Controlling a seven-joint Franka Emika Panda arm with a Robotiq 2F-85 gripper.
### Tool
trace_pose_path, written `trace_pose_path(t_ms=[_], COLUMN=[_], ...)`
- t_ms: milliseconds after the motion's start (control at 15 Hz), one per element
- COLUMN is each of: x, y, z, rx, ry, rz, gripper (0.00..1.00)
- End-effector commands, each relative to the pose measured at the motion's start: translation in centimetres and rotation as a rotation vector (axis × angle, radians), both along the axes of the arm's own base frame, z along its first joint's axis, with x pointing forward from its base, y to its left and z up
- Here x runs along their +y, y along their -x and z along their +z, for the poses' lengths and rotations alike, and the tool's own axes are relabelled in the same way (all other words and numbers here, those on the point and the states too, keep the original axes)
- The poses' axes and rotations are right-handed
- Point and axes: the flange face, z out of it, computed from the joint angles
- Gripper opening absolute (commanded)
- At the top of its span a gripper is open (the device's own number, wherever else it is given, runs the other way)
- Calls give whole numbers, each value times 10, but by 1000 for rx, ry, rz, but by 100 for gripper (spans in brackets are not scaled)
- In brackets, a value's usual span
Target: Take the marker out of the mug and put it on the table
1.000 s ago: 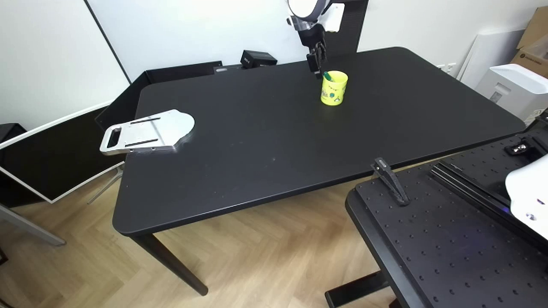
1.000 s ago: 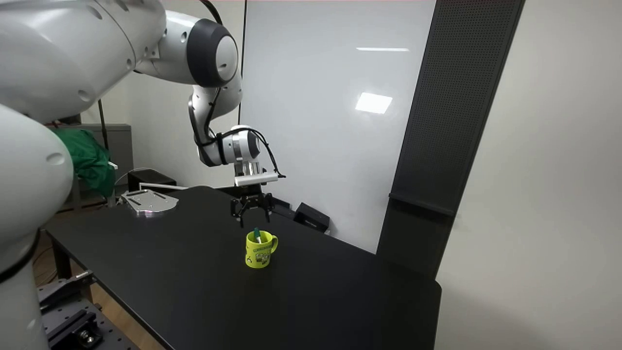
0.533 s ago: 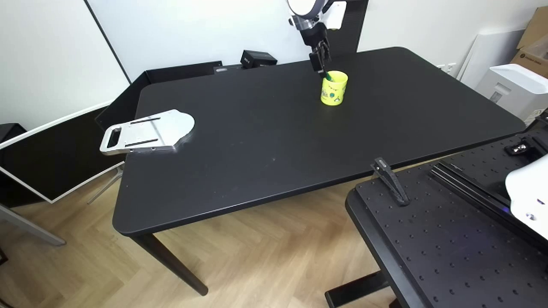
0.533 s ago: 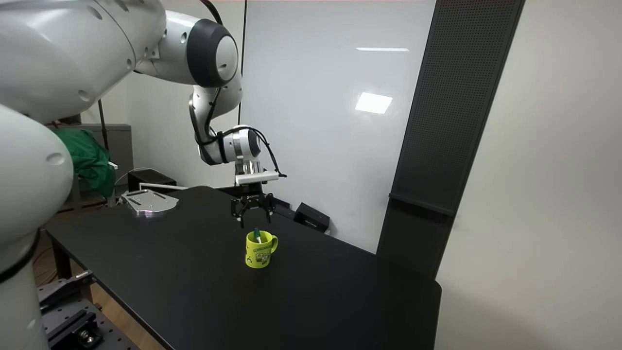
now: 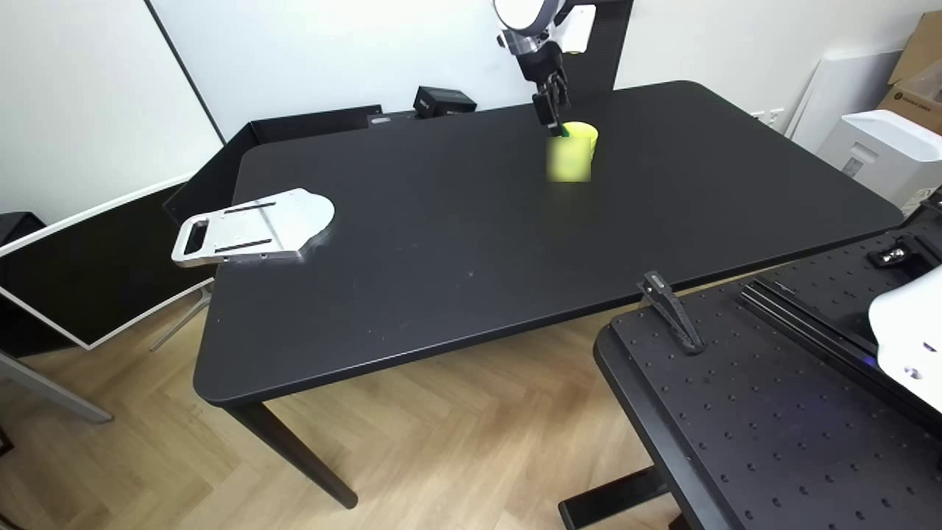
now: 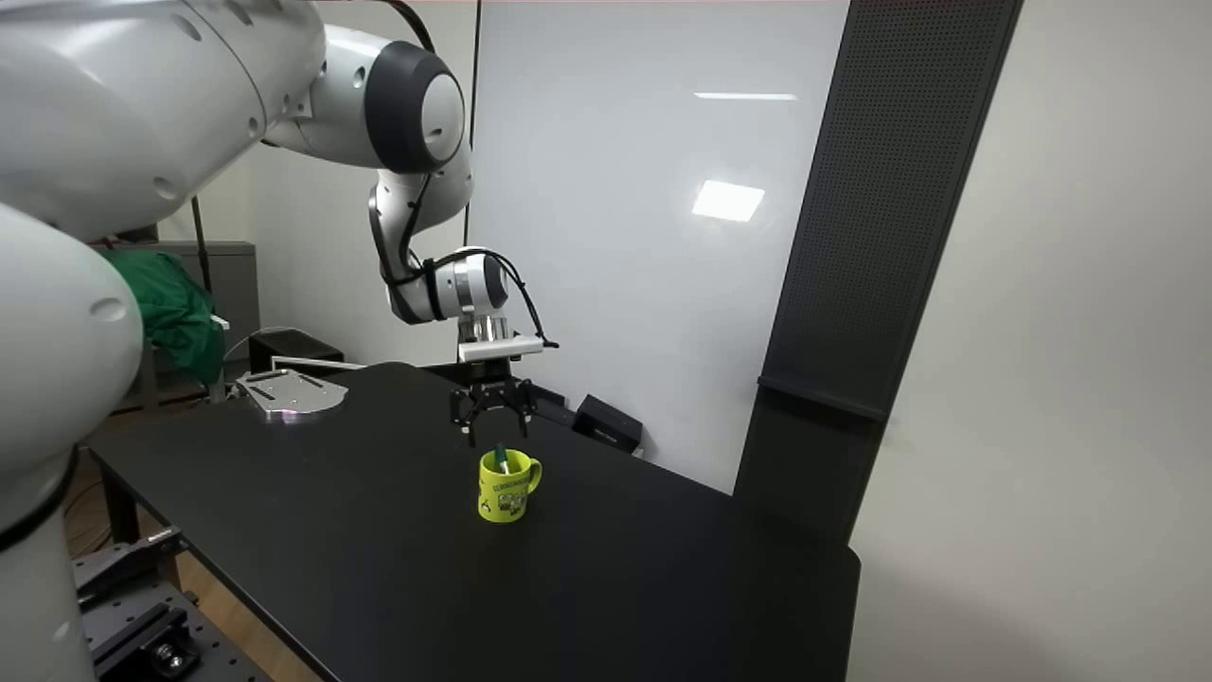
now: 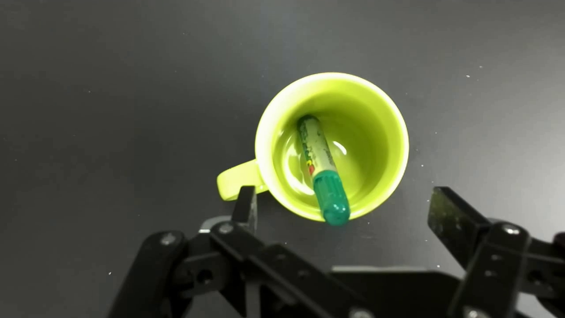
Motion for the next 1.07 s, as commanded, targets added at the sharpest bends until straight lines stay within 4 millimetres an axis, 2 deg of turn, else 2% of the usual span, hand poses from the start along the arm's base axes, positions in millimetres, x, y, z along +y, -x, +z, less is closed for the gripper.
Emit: trace_pose_path(t_ms=[0,133,200,333,800,1000], x=[0,0,0,-1,-2,-2], y=[-7,-6,-6,-7,-8,-8], z=[-2,-5,-6,-7,-6,-4], rx=[6,9,9,9,8,7], ry=[6,6,6,7,10,8], rz=[-8,-9,-9,-7,-11,-13], gripper=[100,100,75,67,17,1])
